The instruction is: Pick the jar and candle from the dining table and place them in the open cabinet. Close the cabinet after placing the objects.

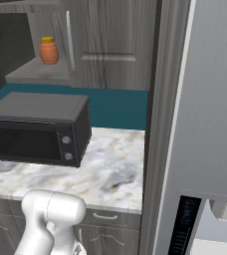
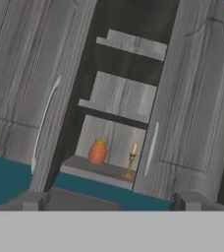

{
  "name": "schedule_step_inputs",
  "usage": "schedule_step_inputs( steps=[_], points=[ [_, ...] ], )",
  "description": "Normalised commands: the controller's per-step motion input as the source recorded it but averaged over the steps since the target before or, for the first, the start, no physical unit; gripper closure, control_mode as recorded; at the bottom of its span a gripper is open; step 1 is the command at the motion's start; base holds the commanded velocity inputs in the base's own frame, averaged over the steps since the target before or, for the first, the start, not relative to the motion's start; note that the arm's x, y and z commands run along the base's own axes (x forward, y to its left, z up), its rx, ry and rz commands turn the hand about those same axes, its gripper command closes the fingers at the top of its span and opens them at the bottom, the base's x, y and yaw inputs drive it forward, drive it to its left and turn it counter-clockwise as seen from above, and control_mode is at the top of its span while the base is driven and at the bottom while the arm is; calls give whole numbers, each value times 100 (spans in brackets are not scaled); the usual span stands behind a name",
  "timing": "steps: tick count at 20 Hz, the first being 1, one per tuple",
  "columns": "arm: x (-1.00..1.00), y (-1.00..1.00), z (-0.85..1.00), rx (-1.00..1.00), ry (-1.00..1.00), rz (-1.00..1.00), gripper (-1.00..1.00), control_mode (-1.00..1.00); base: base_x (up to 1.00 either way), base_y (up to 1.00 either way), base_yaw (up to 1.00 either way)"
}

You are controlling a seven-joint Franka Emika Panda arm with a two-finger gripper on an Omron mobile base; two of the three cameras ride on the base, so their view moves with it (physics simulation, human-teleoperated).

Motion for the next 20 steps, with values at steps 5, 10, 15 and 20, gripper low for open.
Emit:
schedule_step_inputs(
  steps=[5, 10, 15, 20],
  points=[
    [2, 44, -3, -5, -10, -12, -100, -100, 0, 0, 0],
    [16, 37, -3, -3, -4, -19, -100, -100, 0, 0, 0],
    [49, 37, -27, -1, 0, -19, -100, -100, 0, 0, 0],
    [64, 42, -40, -2, 0, -17, -100, -100, 0, 0, 0]
  ],
)
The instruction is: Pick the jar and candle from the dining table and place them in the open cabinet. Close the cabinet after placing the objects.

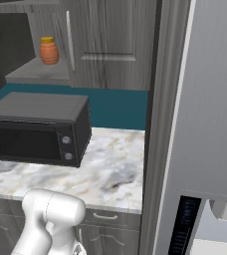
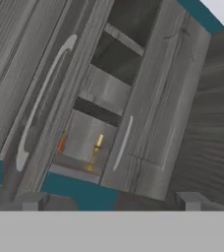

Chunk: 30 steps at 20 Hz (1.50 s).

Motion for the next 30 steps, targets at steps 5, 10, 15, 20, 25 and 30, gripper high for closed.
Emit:
schedule_step_inputs(
  steps=[5, 10, 15, 20, 25, 30],
  points=[
    [50, 62, -42, -6, 0, -11, -100, -100, 0, 0, 0],
    [40, 58, -26, -5, -1, -9, -100, -100, 0, 0, 0],
    [48, 34, -1, -2, -3, -10, -100, -100, 0, 0, 0],
    [65, 21, -9, 0, 0, -9, -100, -100, 0, 0, 0],
    [26, 2, -8, 0, 0, -8, -100, -100, 0, 0, 0],
    [29, -14, -5, 0, 0, -5, -100, -100, 0, 0, 0]
  ],
)
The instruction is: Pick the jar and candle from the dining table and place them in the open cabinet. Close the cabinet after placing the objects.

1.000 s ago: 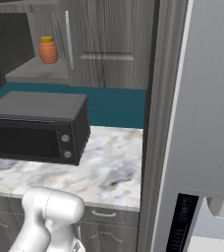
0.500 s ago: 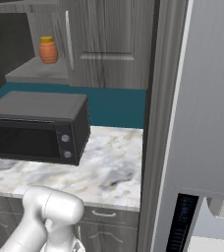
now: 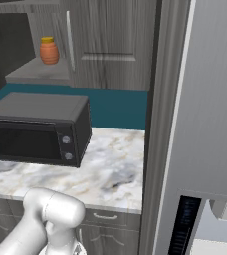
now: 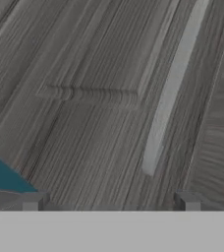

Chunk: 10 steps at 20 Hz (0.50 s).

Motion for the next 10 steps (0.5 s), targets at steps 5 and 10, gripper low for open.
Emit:
schedule_step_inputs(
  steps=[5, 10],
  points=[
    [41, -21, 0, 0, 0, -4, -100, -100, 0, 0, 0],
    [41, -23, -2, 0, 0, -3, -100, -100, 0, 0, 0]
  ],
)
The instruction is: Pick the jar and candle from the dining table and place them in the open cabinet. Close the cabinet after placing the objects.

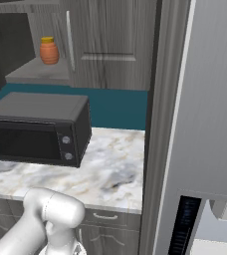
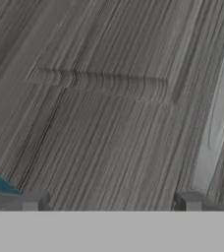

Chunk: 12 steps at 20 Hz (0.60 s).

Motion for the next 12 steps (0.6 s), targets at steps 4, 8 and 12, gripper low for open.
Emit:
schedule_step_inputs(
  steps=[4, 8, 12],
  points=[
    [32, -39, -1, 0, 0, -3, -100, -100, 0, 0, 0],
    [28, -58, 0, 0, 0, -1, -100, -100, 0, 0, 0],
    [32, -66, 0, 0, 0, 0, -100, -100, 0, 0, 0]
  ],
)
